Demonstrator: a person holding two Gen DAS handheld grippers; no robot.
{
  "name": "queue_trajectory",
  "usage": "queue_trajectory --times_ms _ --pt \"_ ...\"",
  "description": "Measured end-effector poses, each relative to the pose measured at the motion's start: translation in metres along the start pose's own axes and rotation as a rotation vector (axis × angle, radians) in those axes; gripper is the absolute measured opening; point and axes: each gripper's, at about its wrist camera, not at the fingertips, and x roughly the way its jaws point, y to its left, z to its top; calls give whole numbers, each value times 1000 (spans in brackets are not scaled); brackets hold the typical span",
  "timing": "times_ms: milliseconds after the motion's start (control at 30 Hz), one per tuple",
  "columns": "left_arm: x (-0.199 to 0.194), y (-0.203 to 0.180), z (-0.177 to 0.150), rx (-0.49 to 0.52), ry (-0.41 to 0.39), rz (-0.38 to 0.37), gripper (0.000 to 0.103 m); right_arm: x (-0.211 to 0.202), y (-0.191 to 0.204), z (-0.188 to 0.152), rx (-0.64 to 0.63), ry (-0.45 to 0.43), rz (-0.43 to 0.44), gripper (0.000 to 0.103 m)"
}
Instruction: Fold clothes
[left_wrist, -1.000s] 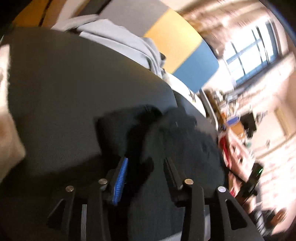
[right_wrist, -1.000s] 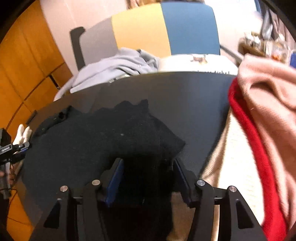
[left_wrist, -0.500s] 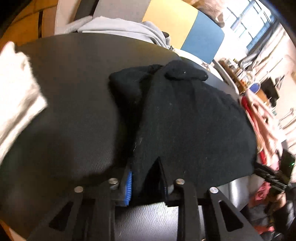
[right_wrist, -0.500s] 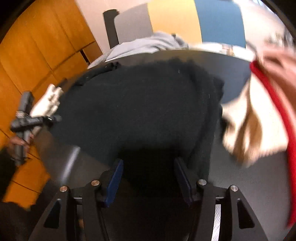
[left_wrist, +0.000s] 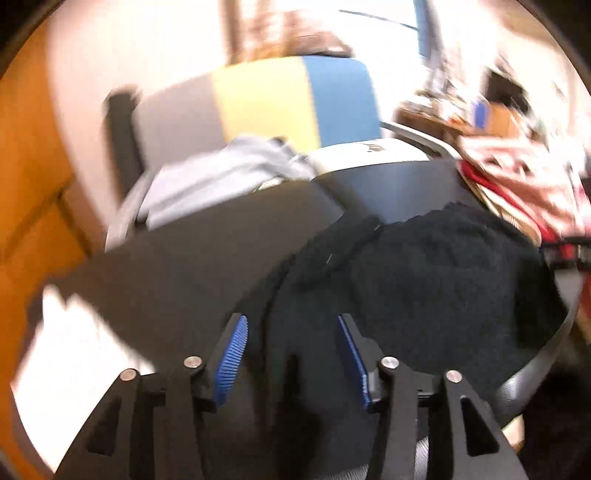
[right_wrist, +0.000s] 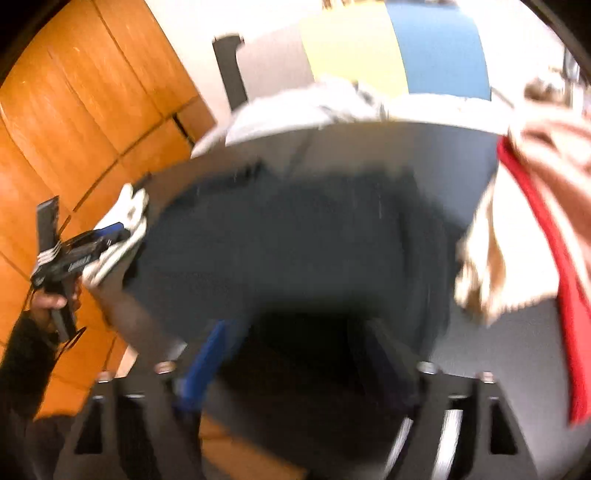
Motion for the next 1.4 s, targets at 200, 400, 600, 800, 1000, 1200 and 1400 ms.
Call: queue_trajectory --times_ms 200,400,600,800,1000,1200,1400 --pt "49 -38 30 299 58 -47 66 54 -10 30 51 -12 -17 84" --pt "93 -31 42 308 165 -72 66 72 -16 14 72 -49 45 94" --pt "111 57 55 -229 206 -197 54 72 -15 8 59 -103 89 102" --pt "92 147 20 -566 228 -85 54 72 -18 7 55 -126 117 103" --pt "40 145 -12 -586 200 -140 57 65 -16 2 38 -128 90 103" --pt "-7 60 1 -260 65 -178 58 56 -2 26 59 -92 79 103" --pt "29 64 -24 -404 187 -74 62 74 12 52 -106 -67 -90 103"
